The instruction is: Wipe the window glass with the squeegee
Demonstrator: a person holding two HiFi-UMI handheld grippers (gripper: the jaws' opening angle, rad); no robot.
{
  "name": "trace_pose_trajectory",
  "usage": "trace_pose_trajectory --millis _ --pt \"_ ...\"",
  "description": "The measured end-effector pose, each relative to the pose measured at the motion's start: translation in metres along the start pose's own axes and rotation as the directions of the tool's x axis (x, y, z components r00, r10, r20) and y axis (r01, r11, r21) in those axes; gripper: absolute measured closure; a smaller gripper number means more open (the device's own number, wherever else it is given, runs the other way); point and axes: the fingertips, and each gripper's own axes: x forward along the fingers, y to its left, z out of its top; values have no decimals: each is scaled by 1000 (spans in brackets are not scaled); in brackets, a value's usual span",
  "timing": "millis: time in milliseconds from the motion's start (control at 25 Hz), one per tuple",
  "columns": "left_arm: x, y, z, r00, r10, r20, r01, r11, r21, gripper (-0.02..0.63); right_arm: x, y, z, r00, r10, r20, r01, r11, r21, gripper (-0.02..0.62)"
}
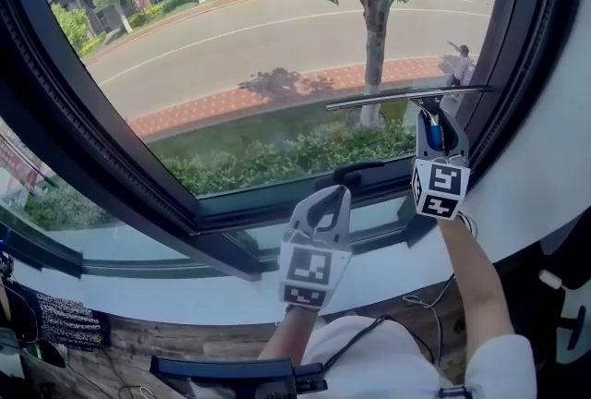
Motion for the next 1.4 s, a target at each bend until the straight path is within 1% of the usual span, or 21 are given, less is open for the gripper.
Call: trace_pose_trajectory --millis 320,520,880,1400 --pt "1 1 1 1000 4 -7 -4 1000 5 604 -5 9 -27 998 14 -63 -13 1000 11 446" --pt "1 1 0 1000 6 -11 -6 1000 8 604 -9 12 -48 995 19 -97 -21 1000 -21 446" --pt "2 3 -6 999 14 -31 -14 1000 17 604 -14 21 -82 986 30 -165 -35 999 -32 446" --pt "3 3 -15 998 23 -52 -22 1000 15 604 -20 33 -110 973 59 -225 -69 997 -35 446"
